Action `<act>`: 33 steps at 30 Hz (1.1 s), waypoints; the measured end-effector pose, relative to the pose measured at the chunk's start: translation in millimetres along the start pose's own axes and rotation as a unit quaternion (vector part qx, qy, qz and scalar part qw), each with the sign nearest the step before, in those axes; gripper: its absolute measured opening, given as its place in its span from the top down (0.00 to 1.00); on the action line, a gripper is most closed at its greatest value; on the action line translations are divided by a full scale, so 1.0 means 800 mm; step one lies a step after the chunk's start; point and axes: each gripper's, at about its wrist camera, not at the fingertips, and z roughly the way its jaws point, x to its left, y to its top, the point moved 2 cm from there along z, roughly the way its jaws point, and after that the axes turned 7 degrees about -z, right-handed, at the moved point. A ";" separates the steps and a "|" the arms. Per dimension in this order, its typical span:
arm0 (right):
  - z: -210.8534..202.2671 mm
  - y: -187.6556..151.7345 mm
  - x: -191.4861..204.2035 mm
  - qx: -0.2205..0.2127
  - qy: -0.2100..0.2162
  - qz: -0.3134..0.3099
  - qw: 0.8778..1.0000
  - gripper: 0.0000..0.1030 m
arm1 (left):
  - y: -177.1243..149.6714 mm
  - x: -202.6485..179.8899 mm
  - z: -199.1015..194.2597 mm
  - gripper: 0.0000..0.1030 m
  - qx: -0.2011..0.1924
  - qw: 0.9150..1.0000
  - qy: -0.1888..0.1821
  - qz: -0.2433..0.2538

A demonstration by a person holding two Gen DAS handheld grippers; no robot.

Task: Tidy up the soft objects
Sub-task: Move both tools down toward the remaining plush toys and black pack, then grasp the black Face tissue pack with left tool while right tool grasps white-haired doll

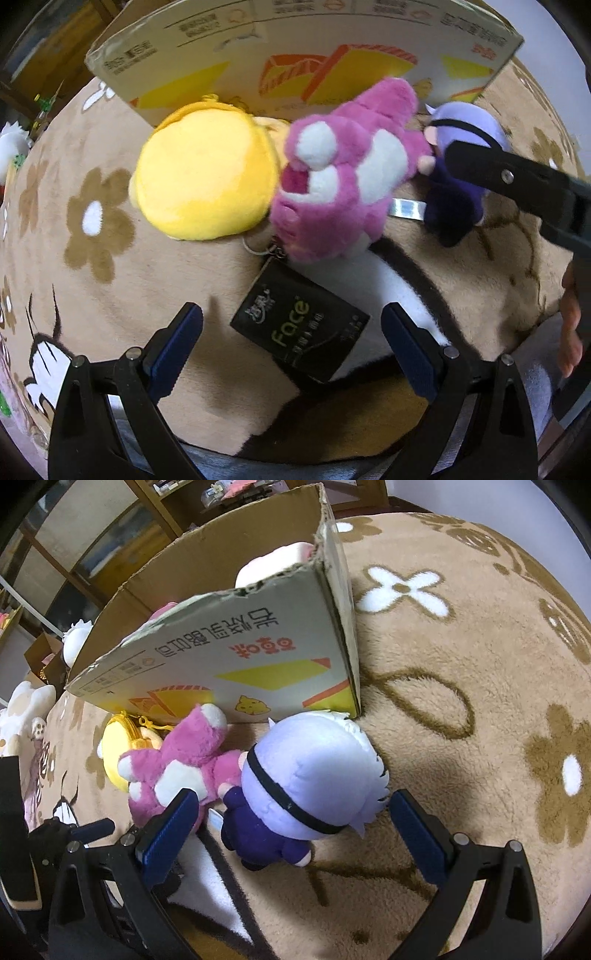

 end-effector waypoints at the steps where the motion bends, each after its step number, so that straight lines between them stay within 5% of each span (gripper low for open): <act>1: 0.001 0.000 -0.001 0.001 -0.001 0.000 1.000 0.00 | 0.000 -0.002 0.002 0.06 -0.001 1.000 0.009 0.006; 7: 0.009 0.001 -0.002 0.013 -0.002 0.001 1.000 0.00 | 0.000 0.000 0.020 0.06 0.019 0.999 0.033 0.011; 10: 0.012 0.003 -0.002 0.009 -0.005 0.004 1.000 0.10 | 0.003 0.000 0.026 0.07 0.014 0.999 0.038 0.013; 14: 0.013 0.005 -0.012 0.007 0.008 0.021 1.000 0.18 | 0.000 0.006 0.033 0.25 0.030 1.000 0.005 -0.006; 24: 0.014 0.012 -0.013 0.006 0.002 0.005 1.000 0.37 | 0.003 0.018 0.022 0.25 0.007 0.999 0.032 -0.008; 33: 0.001 0.005 0.003 -0.014 -0.003 -0.013 1.000 0.40 | -0.004 0.027 -0.020 0.25 -0.058 0.997 0.051 -0.017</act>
